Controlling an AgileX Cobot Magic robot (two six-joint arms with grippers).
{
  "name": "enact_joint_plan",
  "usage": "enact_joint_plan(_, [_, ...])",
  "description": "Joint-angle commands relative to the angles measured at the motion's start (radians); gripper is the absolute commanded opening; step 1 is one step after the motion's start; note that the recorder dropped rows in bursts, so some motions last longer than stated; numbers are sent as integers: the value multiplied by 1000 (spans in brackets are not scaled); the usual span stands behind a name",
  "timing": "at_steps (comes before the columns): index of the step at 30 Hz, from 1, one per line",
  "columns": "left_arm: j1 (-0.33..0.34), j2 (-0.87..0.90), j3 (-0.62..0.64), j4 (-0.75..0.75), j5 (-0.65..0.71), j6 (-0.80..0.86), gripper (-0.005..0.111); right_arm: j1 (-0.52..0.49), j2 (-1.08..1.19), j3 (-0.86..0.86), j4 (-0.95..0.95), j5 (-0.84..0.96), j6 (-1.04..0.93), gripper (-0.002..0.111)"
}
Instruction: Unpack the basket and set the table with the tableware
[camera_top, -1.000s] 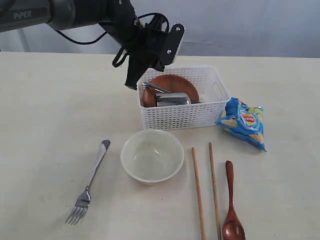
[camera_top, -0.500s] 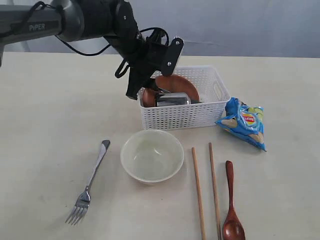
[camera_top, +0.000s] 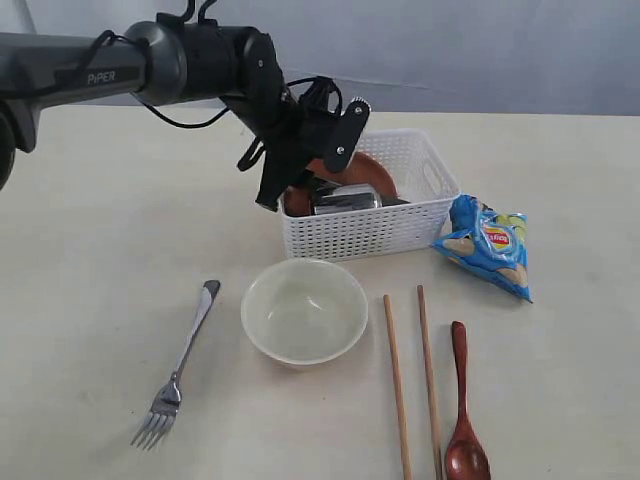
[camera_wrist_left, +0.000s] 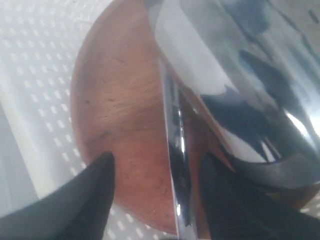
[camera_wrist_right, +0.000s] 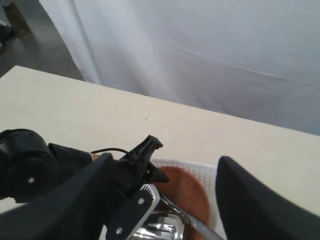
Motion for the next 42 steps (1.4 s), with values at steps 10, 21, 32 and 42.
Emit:
enact_joint_plan(10, [-4,44,10,-8,9,-8,0,-4,3,2,-4,-5,2,57])
enact_joint_plan(21, [-4,7,7,-7,44,-111,21,-4,3,2,-4,-5,2,57])
enact_joint_plan(32, [-4,7,0,112,80,-278,54,-4,3,2,-4,-5,2,57])
enact_joint_plan(42, [-4,7,-75,120,205,-356,54,-4,3,2,-4,-5,2,57])
